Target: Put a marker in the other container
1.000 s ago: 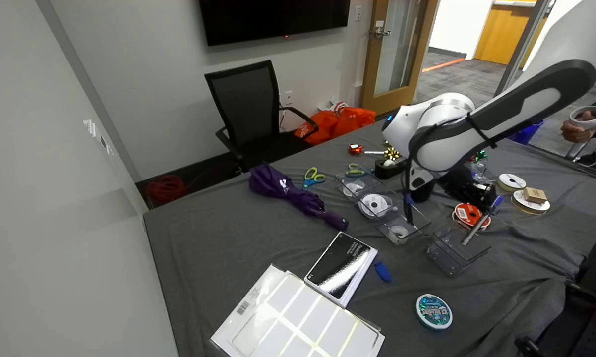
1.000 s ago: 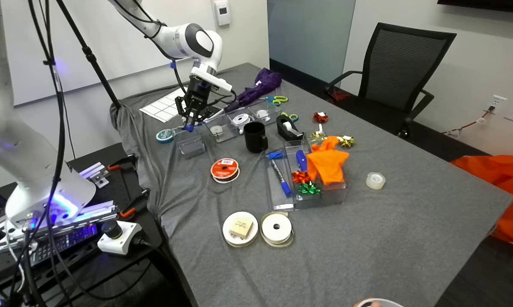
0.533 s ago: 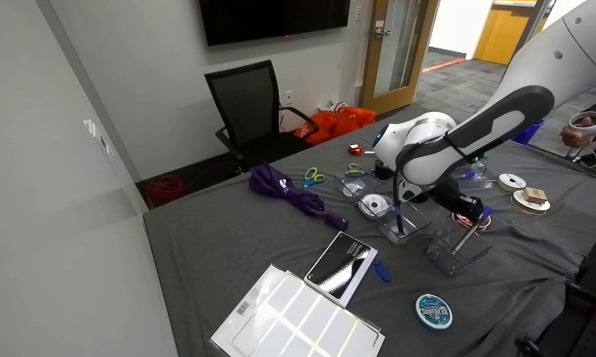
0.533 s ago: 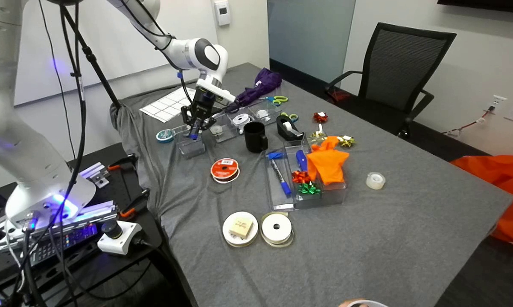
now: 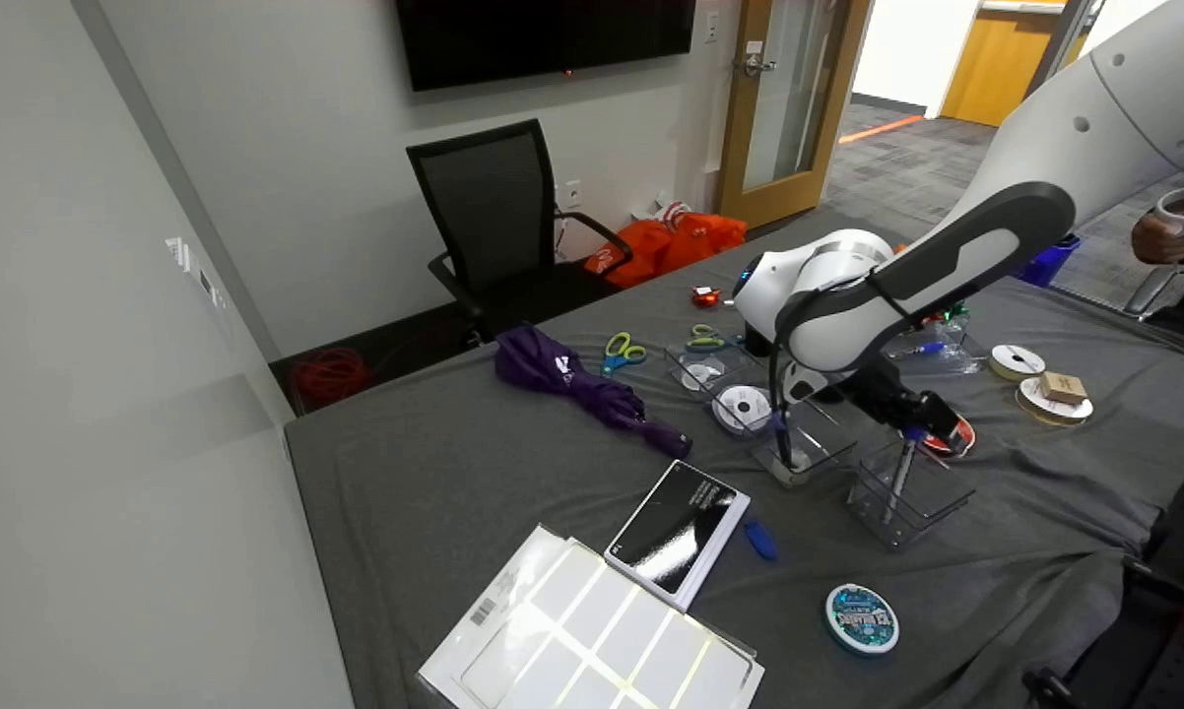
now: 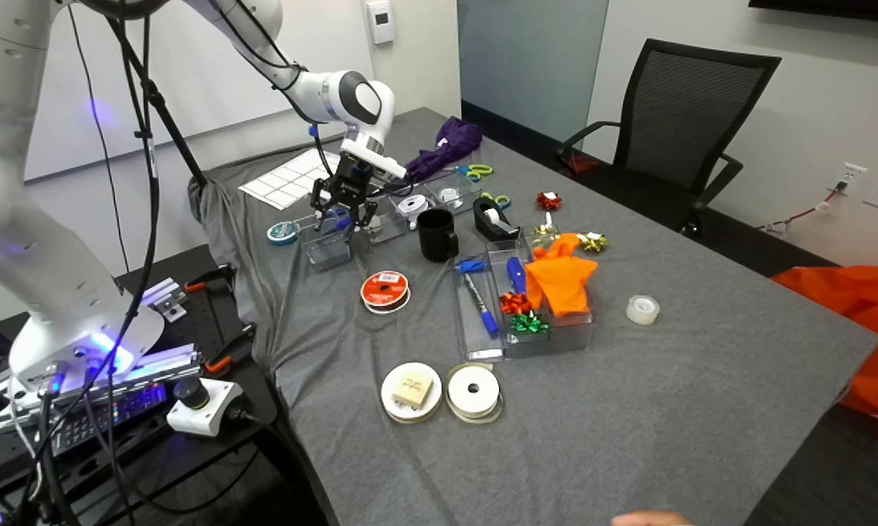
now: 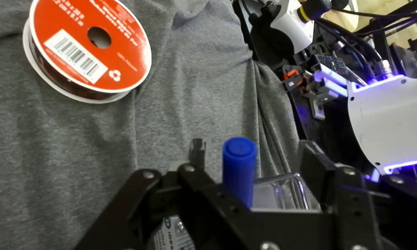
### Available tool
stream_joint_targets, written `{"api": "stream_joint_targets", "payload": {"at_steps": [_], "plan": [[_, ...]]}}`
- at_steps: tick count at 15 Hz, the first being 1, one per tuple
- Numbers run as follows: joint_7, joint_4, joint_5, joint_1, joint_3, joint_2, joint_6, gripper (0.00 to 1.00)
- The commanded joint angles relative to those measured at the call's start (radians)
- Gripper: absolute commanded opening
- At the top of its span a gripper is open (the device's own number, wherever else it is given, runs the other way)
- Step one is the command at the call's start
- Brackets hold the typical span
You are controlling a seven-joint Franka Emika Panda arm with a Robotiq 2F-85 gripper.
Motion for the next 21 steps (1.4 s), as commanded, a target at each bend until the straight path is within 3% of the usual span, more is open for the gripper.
{"api": "stream_joint_targets", "payload": {"at_steps": [1,5,7,13,15,21], "plan": [[0.001,-0.036,-0.012,-0.014,0.010,-0.050,0.007,0.98],[0.004,-0.138,-0.052,-0.021,0.007,-0.163,0.045,1.00],[0.010,-0.213,-0.087,-0.033,0.004,-0.238,0.119,1.00],[-0.044,-0.502,-0.217,-0.123,-0.058,-0.464,0.543,1.00],[-0.120,-0.577,-0.237,-0.208,-0.060,-0.518,0.691,1.00],[-0.533,-0.723,-0.081,-0.322,-0.211,-0.578,1.096,1.00]]}}
